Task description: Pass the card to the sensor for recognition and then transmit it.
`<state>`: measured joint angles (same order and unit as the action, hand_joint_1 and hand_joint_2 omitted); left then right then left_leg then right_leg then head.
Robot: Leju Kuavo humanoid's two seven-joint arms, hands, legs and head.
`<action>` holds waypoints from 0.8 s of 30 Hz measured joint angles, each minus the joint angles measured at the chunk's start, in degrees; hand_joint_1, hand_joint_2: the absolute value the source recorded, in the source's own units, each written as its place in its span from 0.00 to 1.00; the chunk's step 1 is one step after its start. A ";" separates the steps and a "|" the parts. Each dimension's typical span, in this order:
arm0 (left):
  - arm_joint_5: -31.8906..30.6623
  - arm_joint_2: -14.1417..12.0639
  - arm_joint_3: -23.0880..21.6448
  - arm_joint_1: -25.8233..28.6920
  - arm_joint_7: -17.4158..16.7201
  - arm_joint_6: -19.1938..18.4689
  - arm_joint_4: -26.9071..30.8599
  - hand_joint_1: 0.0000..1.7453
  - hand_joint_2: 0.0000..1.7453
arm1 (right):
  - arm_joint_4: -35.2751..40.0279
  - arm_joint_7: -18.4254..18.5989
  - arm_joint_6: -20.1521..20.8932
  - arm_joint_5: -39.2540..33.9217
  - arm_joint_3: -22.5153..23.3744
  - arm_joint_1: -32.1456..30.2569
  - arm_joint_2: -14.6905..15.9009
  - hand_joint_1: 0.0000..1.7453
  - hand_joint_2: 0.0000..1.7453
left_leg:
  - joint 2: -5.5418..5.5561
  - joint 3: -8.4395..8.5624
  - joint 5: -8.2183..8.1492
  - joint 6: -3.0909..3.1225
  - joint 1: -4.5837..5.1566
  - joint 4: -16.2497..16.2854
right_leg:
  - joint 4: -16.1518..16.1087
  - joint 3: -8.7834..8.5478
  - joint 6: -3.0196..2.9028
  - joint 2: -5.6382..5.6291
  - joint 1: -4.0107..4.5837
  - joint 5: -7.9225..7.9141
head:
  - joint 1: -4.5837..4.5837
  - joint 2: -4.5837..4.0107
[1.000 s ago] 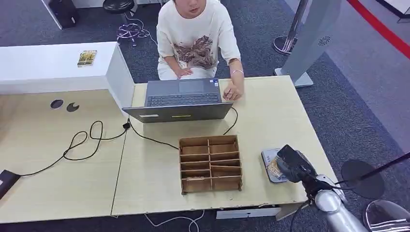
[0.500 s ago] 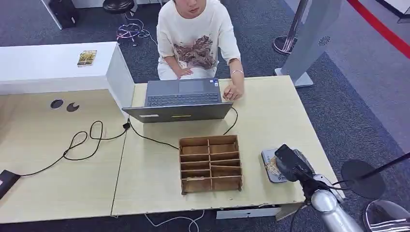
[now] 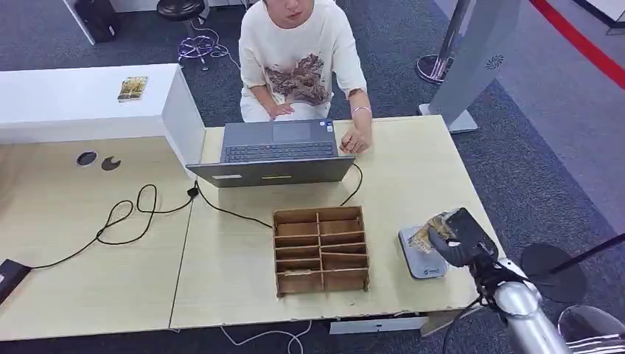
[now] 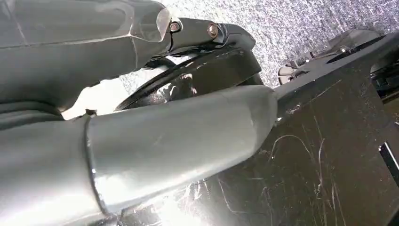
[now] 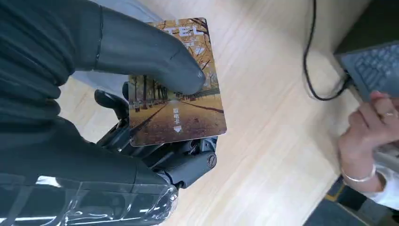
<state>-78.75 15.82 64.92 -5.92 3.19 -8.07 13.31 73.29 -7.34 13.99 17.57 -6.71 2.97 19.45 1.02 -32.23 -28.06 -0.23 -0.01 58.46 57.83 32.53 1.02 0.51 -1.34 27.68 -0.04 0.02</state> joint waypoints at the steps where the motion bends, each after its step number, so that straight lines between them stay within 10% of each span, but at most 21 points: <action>1: 0.04 0.00 0.00 0.00 0.02 0.00 0.00 0.00 0.00 | 0.42 -0.04 0.04 -0.68 0.07 0.00 0.42 1.00 1.00 | 0.00 0.00 0.00 0.00 0.00 0.00 | 0.00 0.00 0.00 0.00 0.00 0.00 | -0.02 0.00; 10: 0.52 0.00 0.00 0.08 0.22 0.00 0.00 0.00 0.00 | 5.44 -0.76 -1.95 -1.89 0.17 0.55 2.93 1.00 1.00 | -0.01 -0.01 0.00 0.00 0.00 0.00 | 0.01 0.00 0.00 -0.01 0.00 0.00 | -0.02 -0.02; 24: 0.33 0.02 0.00 -0.04 -0.13 0.00 0.00 0.00 0.00 | 13.42 9.29 -13.64 30.26 -2.19 9.71 -2.50 1.00 1.00 | -0.02 0.02 0.04 -0.04 -0.01 0.00 | 0.09 0.01 -0.01 -0.03 0.00 -0.01 | -0.02 -0.02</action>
<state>-78.42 15.85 64.92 -5.96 3.06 -8.07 13.31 86.70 1.94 0.35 47.83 -8.90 12.68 16.96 1.00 -32.21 -28.02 -0.27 -0.02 58.46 57.92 32.54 1.01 0.49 -1.34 27.67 -0.07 0.00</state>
